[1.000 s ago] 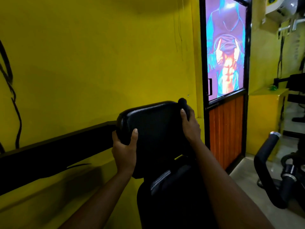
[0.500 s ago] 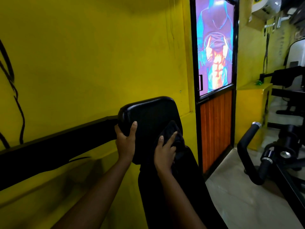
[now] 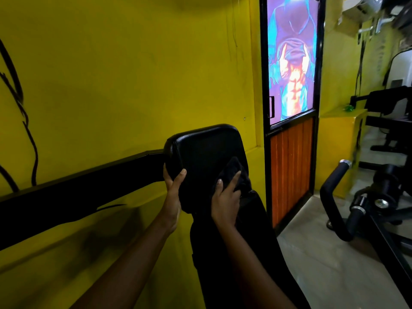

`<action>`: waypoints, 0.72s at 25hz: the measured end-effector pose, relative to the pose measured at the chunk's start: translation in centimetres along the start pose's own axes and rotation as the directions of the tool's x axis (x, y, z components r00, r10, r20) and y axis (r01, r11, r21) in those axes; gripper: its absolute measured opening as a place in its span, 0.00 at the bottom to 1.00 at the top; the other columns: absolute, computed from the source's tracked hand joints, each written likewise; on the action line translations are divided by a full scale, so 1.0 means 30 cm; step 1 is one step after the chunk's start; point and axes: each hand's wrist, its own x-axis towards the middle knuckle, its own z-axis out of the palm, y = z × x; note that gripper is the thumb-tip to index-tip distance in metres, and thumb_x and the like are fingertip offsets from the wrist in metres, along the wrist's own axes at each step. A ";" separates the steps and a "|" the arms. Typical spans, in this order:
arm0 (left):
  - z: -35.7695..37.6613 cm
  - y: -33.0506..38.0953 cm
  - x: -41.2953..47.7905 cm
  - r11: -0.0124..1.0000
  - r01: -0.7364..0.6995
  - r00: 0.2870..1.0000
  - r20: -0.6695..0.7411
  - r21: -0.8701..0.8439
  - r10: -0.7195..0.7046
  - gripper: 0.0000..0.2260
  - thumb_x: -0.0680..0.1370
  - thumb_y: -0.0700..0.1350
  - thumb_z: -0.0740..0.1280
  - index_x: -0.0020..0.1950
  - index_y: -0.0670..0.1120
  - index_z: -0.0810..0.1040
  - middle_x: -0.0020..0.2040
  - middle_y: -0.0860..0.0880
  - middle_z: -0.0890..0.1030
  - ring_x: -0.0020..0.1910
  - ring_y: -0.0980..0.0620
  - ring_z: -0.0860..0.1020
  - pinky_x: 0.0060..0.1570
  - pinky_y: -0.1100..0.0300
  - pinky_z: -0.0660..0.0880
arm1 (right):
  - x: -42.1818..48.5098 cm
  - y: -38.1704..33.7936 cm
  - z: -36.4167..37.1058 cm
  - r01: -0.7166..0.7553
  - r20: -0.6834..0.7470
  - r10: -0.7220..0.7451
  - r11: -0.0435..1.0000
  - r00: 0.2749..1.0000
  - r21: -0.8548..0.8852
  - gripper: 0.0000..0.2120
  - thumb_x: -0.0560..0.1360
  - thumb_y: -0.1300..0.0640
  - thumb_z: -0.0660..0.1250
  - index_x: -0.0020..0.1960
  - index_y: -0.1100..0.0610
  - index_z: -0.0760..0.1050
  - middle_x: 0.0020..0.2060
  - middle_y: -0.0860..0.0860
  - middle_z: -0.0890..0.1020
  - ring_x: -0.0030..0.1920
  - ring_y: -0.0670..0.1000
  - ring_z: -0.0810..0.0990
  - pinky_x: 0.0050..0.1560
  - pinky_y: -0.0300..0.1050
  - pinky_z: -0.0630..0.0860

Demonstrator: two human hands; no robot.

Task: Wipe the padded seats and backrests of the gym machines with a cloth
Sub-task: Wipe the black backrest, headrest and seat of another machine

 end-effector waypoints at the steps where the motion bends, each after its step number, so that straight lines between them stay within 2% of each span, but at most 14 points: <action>1: -0.001 -0.001 0.001 1.000 0.008 1.000 -0.003 0.007 -0.008 0.38 0.72 0.52 0.69 0.76 0.61 0.51 0.69 0.52 0.70 0.63 0.53 0.72 0.58 0.55 0.72 | -0.047 0.006 0.019 0.048 -0.001 -0.048 0.999 0.999 -0.021 0.30 0.80 0.45 0.50 0.76 0.49 0.38 0.65 0.63 0.66 0.63 0.63 0.69 0.62 0.54 0.67; 3: -0.002 0.004 0.000 1.000 0.020 1.000 -0.013 0.021 -0.020 0.40 0.70 0.54 0.70 0.75 0.61 0.51 0.72 0.51 0.67 0.69 0.50 0.69 0.67 0.49 0.67 | -0.113 0.020 0.051 0.132 0.019 -0.131 0.989 0.991 -0.064 0.31 0.80 0.44 0.50 0.75 0.47 0.37 0.64 0.62 0.67 0.60 0.62 0.71 0.60 0.53 0.70; 4: -0.002 0.009 -0.004 1.000 0.025 1.000 -0.011 0.018 -0.025 0.38 0.70 0.55 0.70 0.75 0.61 0.52 0.73 0.51 0.67 0.70 0.50 0.68 0.69 0.48 0.65 | -0.144 0.022 0.058 0.178 0.038 -0.175 0.980 0.984 -0.094 0.30 0.80 0.44 0.50 0.75 0.46 0.37 0.64 0.63 0.67 0.59 0.62 0.72 0.58 0.53 0.72; 6: 0.001 0.021 -0.013 1.000 0.027 1.000 -0.012 -0.006 -0.028 0.29 0.77 0.52 0.65 0.75 0.58 0.55 0.70 0.50 0.70 0.67 0.50 0.71 0.64 0.52 0.70 | -0.200 0.029 0.052 0.362 0.038 -0.362 0.910 0.931 -0.202 0.29 0.79 0.46 0.52 0.75 0.46 0.43 0.61 0.65 0.71 0.54 0.62 0.76 0.52 0.52 0.77; 8: -0.012 0.038 -0.025 0.999 0.040 0.999 -0.022 0.034 -0.040 0.24 0.79 0.54 0.59 0.75 0.54 0.59 0.69 0.50 0.72 0.64 0.51 0.73 0.57 0.57 0.73 | -0.203 0.040 0.018 0.549 0.021 -0.570 0.780 0.821 -0.302 0.27 0.76 0.49 0.54 0.73 0.50 0.56 0.56 0.64 0.76 0.49 0.61 0.80 0.46 0.50 0.78; 9: -0.027 0.046 -0.030 0.996 0.049 0.998 -0.043 0.080 -0.046 0.25 0.79 0.57 0.58 0.75 0.54 0.60 0.69 0.50 0.71 0.65 0.51 0.73 0.57 0.56 0.72 | -0.176 0.026 -0.002 0.619 0.012 -0.651 0.716 0.759 -0.324 0.25 0.75 0.50 0.54 0.72 0.50 0.59 0.56 0.64 0.76 0.51 0.61 0.80 0.48 0.50 0.78; 11: -0.062 0.056 -0.031 0.990 0.057 0.990 -0.132 0.128 -0.040 0.24 0.80 0.58 0.55 0.74 0.53 0.62 0.70 0.50 0.70 0.68 0.50 0.70 0.63 0.54 0.68 | -0.093 -0.061 -0.027 0.723 0.026 -0.756 0.615 0.654 -0.316 0.24 0.76 0.51 0.55 0.72 0.47 0.59 0.64 0.63 0.71 0.62 0.61 0.73 0.59 0.55 0.74; 13: -0.095 0.064 -0.033 0.990 0.041 0.977 -0.213 0.135 -0.011 0.23 0.80 0.57 0.53 0.74 0.53 0.63 0.71 0.50 0.70 0.69 0.50 0.68 0.68 0.51 0.63 | -0.014 -0.179 -0.017 0.784 0.092 -0.801 0.544 0.591 -0.300 0.25 0.77 0.48 0.55 0.73 0.44 0.57 0.70 0.62 0.64 0.69 0.61 0.64 0.65 0.57 0.66; 15: -0.107 0.076 -0.033 0.993 0.028 0.960 -0.279 0.117 0.005 0.22 0.81 0.57 0.53 0.72 0.52 0.66 0.69 0.50 0.71 0.68 0.50 0.69 0.65 0.52 0.63 | 0.021 -0.228 0.019 0.821 0.147 -0.835 0.463 0.530 -0.335 0.24 0.76 0.44 0.55 0.71 0.43 0.60 0.71 0.61 0.61 0.70 0.60 0.61 0.66 0.57 0.63; 18: -0.093 0.073 -0.027 0.997 0.049 0.943 -0.331 0.052 -0.029 0.18 0.80 0.58 0.53 0.65 0.52 0.72 0.63 0.49 0.76 0.64 0.50 0.72 0.61 0.53 0.66 | 0.025 -0.146 0.066 0.843 0.137 -0.877 0.384 0.461 -0.378 0.21 0.75 0.44 0.58 0.68 0.42 0.65 0.68 0.58 0.60 0.69 0.58 0.60 0.67 0.56 0.63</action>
